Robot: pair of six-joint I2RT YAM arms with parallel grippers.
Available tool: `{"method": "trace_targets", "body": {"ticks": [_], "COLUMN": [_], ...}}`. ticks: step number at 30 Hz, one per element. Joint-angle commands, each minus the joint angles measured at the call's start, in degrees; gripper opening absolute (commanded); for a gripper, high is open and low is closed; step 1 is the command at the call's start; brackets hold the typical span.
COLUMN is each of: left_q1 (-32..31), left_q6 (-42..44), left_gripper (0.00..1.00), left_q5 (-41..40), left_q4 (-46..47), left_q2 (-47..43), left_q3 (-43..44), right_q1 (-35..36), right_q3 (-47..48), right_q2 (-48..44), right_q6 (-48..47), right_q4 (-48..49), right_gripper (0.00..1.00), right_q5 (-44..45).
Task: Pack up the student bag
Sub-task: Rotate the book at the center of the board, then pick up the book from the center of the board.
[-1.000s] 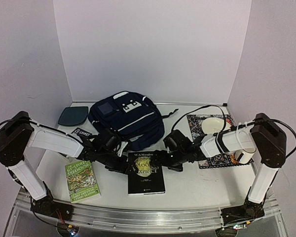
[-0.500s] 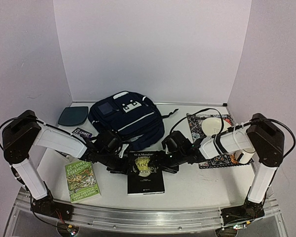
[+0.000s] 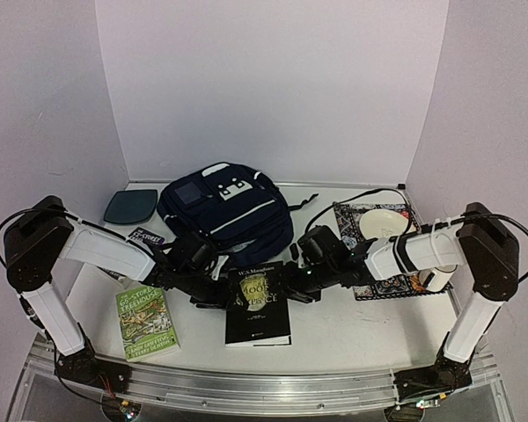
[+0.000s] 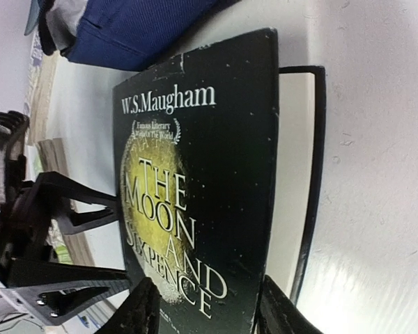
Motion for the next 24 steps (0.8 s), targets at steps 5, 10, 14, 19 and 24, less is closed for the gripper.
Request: {"method": "trace_targets", "body": {"ticks": [5,10,14,19,24], "left_q1": [0.9,2.8,4.0,6.1,7.8], "left_q6": [-1.1,-2.8,-4.5,-6.3,-7.8], "left_gripper": [0.78,0.78,0.79,0.81,0.83], "left_q5": [-0.7,-0.1,0.6,0.6,2.2], "left_q4": [5.6,8.6,11.4,13.7,16.1], "left_q2": [-1.9,-4.9,-6.7,-10.1,-12.7], "left_q3": [-2.4,-5.2,-7.2,-9.9,-11.0], "right_q1": [1.0,0.5,-0.1,-1.1,-2.3], "right_q3": [-0.9,-1.9,-3.2,-5.0,-6.3], "right_q2": [-1.5,-1.8,-2.2,-2.7,-3.9], "right_q6": [0.0,0.6,1.9,3.9,6.1], "right_q4": [5.8,7.7,11.7,18.3,25.5], "right_gripper": [0.22,0.0,0.0,0.0,0.0], "right_q5": [-3.6,-4.0,-6.2,-9.8,-12.8]}}
